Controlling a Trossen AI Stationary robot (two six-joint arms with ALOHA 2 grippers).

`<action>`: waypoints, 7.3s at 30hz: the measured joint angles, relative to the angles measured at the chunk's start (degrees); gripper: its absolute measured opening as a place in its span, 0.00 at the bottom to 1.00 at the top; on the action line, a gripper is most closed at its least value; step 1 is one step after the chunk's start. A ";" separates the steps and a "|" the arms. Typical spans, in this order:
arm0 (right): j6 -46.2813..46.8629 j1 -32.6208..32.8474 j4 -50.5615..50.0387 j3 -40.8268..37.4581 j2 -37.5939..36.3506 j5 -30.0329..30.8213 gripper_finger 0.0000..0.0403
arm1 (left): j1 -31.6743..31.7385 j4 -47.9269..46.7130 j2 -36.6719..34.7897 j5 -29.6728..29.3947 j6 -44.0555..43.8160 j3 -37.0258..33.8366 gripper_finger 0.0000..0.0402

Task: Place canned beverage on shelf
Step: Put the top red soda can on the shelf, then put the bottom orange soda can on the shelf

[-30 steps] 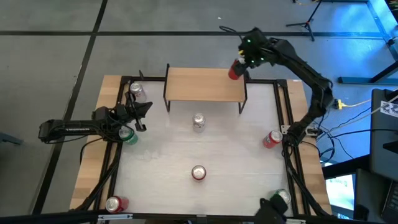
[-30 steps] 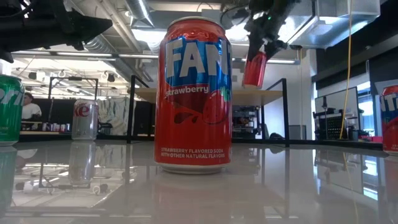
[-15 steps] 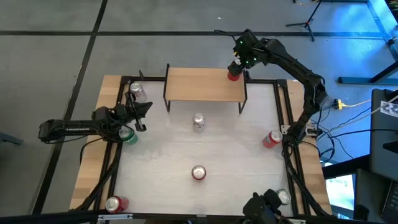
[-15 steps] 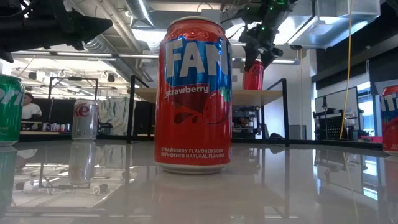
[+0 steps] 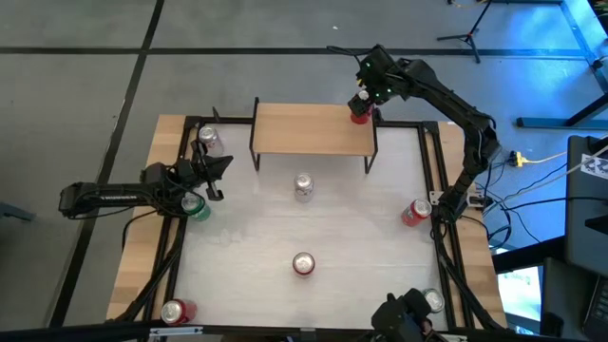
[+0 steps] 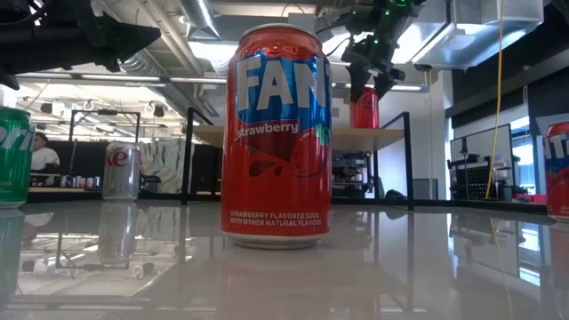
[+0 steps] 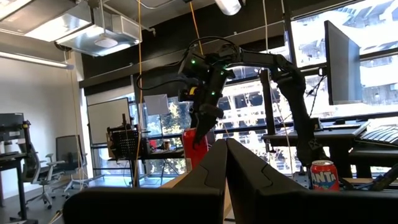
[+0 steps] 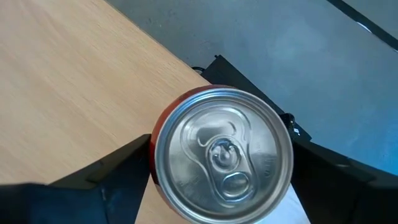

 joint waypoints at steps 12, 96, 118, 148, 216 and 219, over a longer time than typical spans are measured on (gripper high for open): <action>-0.06 0.00 -0.24 2.95 -0.02 -0.01 0.87 | 0.00 0.05 0.00 0.04 0.00 0.00 0.01; -3.67 62.05 70.68 -38.32 2.10 -13.65 0.87 | -0.07 -1.09 0.00 10.84 -4.11 0.02 0.01; -0.87 62.32 71.33 -38.27 10.10 -11.64 0.87 | -0.07 -1.31 0.00 10.78 -2.54 0.02 0.01; 2.94 61.24 42.93 -38.32 -17.24 5.86 0.72 | -0.06 -2.19 0.00 10.80 -2.66 0.02 0.01; -4.60 8.85 39.74 -45.24 -28.85 -4.40 0.72 | -0.05 -2.23 -0.01 11.03 -4.11 0.02 0.01; -5.39 8.85 39.74 -45.25 -28.85 -4.56 0.72 | -0.06 -2.21 -0.02 11.04 -4.11 0.02 0.01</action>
